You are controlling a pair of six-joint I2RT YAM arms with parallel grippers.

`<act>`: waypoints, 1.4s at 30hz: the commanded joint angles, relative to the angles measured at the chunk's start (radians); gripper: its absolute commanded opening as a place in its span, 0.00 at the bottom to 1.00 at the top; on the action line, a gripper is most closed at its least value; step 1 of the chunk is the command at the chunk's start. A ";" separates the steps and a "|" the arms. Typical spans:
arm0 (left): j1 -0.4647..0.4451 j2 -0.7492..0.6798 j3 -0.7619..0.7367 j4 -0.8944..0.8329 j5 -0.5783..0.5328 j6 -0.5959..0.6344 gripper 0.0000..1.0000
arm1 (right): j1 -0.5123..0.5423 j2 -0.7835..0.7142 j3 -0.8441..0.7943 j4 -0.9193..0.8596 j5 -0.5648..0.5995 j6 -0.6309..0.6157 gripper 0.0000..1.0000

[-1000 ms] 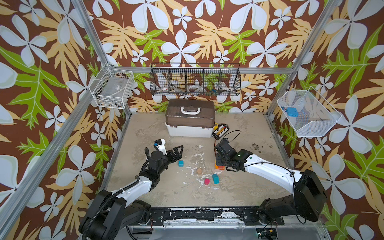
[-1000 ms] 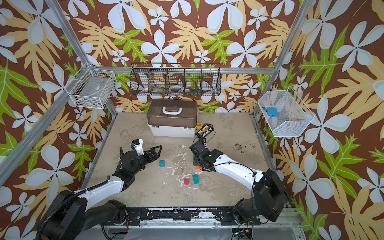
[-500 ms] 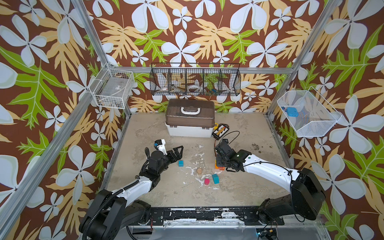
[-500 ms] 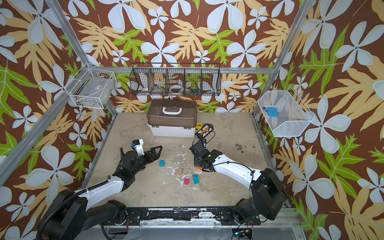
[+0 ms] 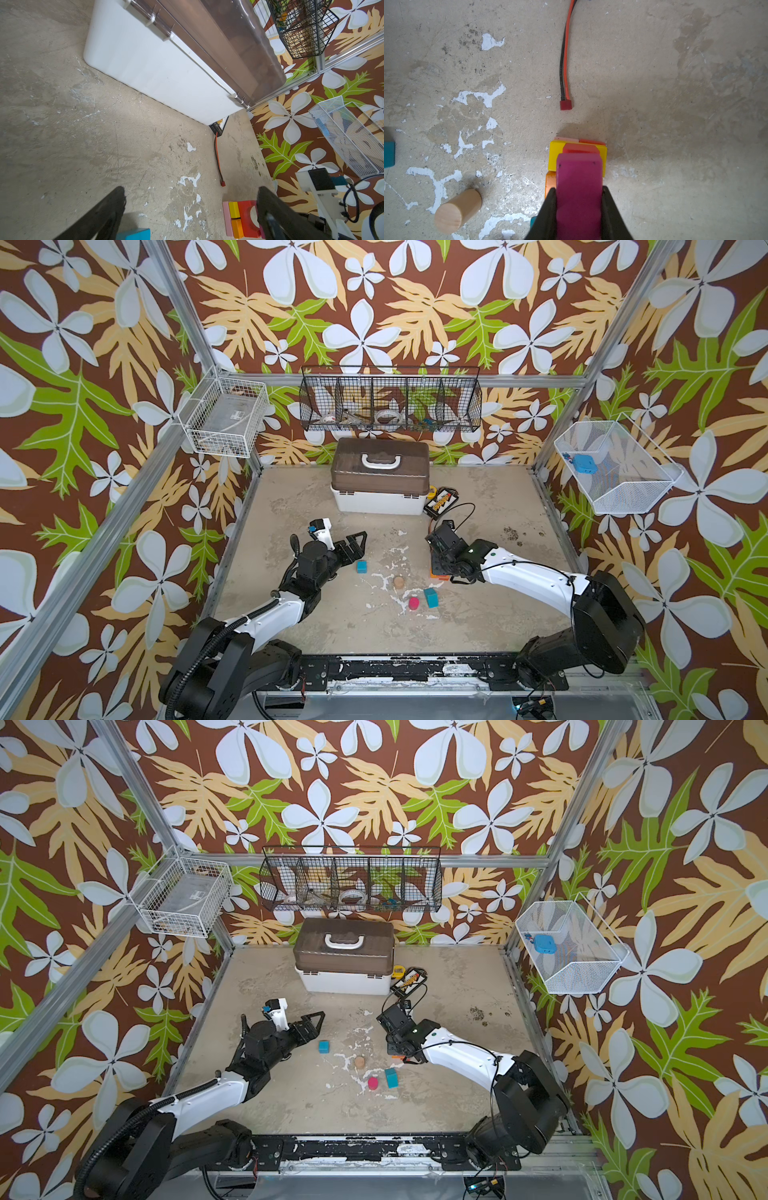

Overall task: Build the wood block tower
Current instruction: 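Lift the magenta block and carry it over the stack, then lower the magenta block onto the top of the stack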

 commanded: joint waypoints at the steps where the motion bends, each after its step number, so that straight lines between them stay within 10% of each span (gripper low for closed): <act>1: 0.001 0.000 0.007 0.005 0.001 0.001 1.00 | -0.002 0.001 0.007 0.007 0.018 0.008 0.12; 42: 0.001 0.018 0.013 0.003 0.001 0.001 1.00 | -0.014 -0.014 -0.025 0.030 -0.015 0.032 0.23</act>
